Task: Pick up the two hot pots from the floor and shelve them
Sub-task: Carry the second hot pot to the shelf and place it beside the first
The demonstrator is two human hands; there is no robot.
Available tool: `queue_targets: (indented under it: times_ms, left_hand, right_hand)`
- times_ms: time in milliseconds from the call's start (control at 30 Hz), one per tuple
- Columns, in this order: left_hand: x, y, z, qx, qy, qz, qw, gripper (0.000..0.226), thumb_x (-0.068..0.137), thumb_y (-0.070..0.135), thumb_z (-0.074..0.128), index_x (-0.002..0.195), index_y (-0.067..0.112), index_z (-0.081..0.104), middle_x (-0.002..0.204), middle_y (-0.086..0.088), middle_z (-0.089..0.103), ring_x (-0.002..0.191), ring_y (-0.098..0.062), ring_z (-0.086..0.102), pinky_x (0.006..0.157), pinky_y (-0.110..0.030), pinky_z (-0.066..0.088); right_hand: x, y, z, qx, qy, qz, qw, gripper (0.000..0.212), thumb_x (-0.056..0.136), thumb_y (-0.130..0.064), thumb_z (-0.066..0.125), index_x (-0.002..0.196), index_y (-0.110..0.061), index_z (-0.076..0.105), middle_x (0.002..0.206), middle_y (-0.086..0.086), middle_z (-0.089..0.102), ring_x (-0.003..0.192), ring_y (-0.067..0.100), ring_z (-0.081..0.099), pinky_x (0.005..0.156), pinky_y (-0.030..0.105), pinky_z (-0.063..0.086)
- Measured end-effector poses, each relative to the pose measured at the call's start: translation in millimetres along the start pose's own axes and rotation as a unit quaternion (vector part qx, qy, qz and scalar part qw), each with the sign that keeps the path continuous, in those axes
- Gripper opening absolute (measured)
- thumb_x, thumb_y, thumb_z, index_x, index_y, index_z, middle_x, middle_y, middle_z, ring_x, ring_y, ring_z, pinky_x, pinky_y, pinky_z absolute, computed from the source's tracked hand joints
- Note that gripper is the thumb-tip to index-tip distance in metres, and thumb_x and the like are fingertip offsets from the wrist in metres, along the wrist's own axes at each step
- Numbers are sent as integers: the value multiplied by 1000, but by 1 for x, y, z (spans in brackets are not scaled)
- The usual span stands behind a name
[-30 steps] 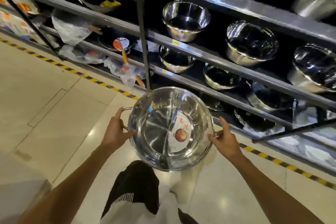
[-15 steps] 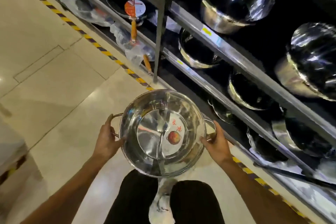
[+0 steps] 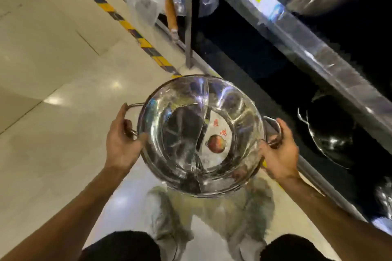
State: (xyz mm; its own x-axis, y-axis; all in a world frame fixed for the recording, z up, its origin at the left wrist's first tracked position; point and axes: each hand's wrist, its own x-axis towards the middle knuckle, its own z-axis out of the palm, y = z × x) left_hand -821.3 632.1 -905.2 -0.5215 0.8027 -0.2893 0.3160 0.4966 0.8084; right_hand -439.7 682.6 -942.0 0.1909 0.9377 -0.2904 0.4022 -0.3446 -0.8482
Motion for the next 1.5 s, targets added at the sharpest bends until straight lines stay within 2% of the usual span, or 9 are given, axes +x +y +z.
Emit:
queue_targets:
  times_ms: [133, 400, 700, 833, 1000, 1167, 1267, 1367, 1500]
  left_hand:
    - [55, -36, 68, -25, 31, 46, 998, 86, 72, 27, 77, 150, 21, 41, 87, -5, 49, 74, -19, 47, 73, -17, 43]
    - [125, -44, 132, -45, 63, 158, 984, 88, 61, 37, 66, 144, 42, 39, 78, 7, 51, 62, -5, 54, 69, -29, 53]
    - [150, -26, 139, 35, 14, 231, 972, 74, 74, 33, 74, 138, 31, 37, 82, -6, 63, 75, -27, 65, 67, -42, 54]
    - [136, -15, 145, 45, 10, 239, 970, 82, 81, 26, 77, 149, 21, 31, 104, -5, 63, 88, -27, 64, 78, -47, 55]
    - [130, -17, 161, 2, -12, 210, 978, 72, 79, 22, 80, 139, 14, 42, 106, -8, 66, 86, -30, 67, 83, -53, 56]
    - [121, 4, 193, -98, 86, 176, 976, 71, 72, 15, 82, 131, 34, 47, 79, 19, 63, 70, 11, 61, 66, -23, 46]
    - [119, 14, 212, -171, 82, 144, 971, 81, 72, 18, 83, 139, 38, 42, 96, 19, 64, 97, -11, 63, 87, -33, 51]
    - [125, 17, 225, -181, 53, 124, 974, 89, 76, 17, 81, 148, 39, 34, 128, -2, 60, 120, -19, 56, 101, -48, 51]
    - [129, 31, 241, -213, -47, 127, 968, 107, 75, 1, 80, 156, 33, 17, 136, -7, 58, 117, -15, 58, 104, -53, 48]
  right_hand:
    - [71, 49, 20, -28, 42, -46, 998, 71, 75, -25, 81, 139, -36, 51, 78, -29, 65, 71, -8, 62, 74, 6, 47]
    - [191, 61, 33, 4, 103, -133, 986, 61, 79, 1, 75, 136, -12, 56, 60, -14, 58, 53, -6, 55, 59, 5, 45]
    - [223, 19, 15, -178, -26, -98, 979, 83, 85, -47, 68, 153, -42, 21, 100, -5, 70, 94, 18, 66, 84, 34, 50]
    - [211, 28, 7, -130, -1, -85, 988, 92, 87, -46, 69, 159, -34, 12, 94, -6, 70, 81, 9, 66, 76, 31, 55]
    - [211, 38, 1, -81, 40, -49, 995, 91, 88, -44, 69, 158, -34, 12, 114, 10, 72, 108, 29, 68, 96, 49, 55]
    - [195, 29, 6, 38, 30, -32, 998, 86, 86, -36, 75, 157, -19, 28, 111, -2, 72, 103, 13, 67, 93, 26, 47]
    - [184, 33, 4, 105, -56, -11, 993, 74, 82, -14, 78, 147, -19, 44, 118, -17, 64, 100, 8, 65, 96, 35, 53]
    - [181, 38, -15, 89, -133, 3, 987, 52, 79, -5, 80, 121, -27, 59, 113, 2, 75, 97, 20, 74, 84, 40, 61]
    - [192, 51, -37, 73, -140, 5, 987, 112, 73, -1, 85, 155, -33, 15, 88, -31, 69, 98, 16, 74, 81, 32, 61]
